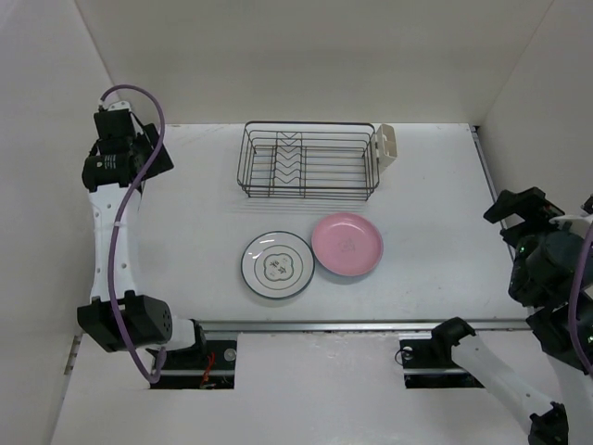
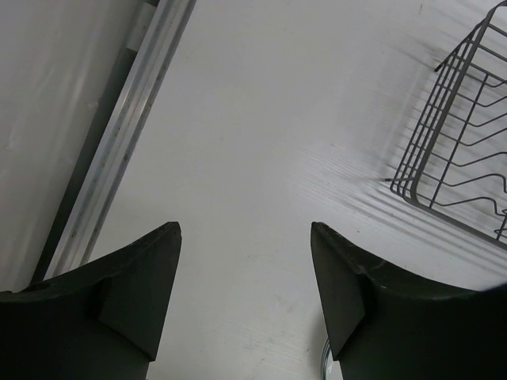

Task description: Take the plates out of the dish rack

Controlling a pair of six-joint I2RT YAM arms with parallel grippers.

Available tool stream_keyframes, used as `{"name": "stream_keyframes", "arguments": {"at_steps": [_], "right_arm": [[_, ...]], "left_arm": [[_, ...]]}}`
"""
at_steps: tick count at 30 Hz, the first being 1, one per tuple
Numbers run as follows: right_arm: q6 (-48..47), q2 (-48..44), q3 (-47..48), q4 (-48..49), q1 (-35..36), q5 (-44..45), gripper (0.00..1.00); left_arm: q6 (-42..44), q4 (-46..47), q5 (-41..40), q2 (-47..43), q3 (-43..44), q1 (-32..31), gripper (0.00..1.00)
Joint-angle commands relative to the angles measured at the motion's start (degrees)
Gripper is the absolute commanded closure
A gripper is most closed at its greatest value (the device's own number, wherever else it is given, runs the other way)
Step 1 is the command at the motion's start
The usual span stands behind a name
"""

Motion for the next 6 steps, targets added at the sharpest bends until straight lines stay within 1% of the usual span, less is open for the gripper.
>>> {"name": "stream_keyframes", "arguments": {"at_steps": [1, 6], "right_arm": [[-1.65, 0.61, 0.72, -1.28, 0.30, -1.29, 0.00], [-2.17, 1.93, 0.72, -1.28, 0.30, -1.90, 0.00]], "left_arm": [[-0.93, 0.63, -0.53, -1.90, -0.62, 0.13, 0.37], [-0.93, 0.63, -0.53, -2.96, -1.76, 0.13, 0.35]]}}
